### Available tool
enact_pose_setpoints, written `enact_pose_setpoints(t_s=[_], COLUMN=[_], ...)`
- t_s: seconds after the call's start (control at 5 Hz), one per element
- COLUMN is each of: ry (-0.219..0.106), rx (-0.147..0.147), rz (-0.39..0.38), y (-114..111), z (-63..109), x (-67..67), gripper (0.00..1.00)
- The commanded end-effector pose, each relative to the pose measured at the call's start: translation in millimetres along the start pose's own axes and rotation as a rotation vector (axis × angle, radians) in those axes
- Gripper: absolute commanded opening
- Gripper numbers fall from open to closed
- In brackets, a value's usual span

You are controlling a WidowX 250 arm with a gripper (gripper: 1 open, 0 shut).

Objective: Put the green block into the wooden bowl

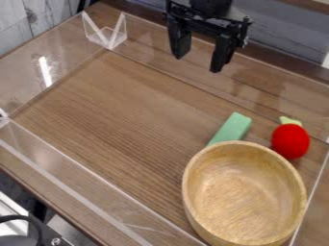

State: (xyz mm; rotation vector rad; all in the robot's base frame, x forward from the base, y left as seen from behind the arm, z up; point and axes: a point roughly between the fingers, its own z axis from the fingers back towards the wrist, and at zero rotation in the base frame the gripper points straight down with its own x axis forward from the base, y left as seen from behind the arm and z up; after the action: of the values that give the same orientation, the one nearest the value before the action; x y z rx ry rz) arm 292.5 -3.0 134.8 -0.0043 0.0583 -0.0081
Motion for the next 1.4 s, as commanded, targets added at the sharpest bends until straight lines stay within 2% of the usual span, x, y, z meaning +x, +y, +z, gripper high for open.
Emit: enact_pose_setpoints(t_s=[0.0, 0.2, 0.6, 1.2], ry=[0.019, 0.034, 0.037, 0.045], rx=[-0.003, -0.009, -0.033, -0.064], rz=[0.001, -0.001, -0.008, -0.027], y=[-1, -3, -16, -34], z=[-7.0, -14.6, -31.7, -48.6], x=[-0.7, -1.2, -0.9, -1.1], gripper=[1.0, 1.0, 1.0, 1.0])
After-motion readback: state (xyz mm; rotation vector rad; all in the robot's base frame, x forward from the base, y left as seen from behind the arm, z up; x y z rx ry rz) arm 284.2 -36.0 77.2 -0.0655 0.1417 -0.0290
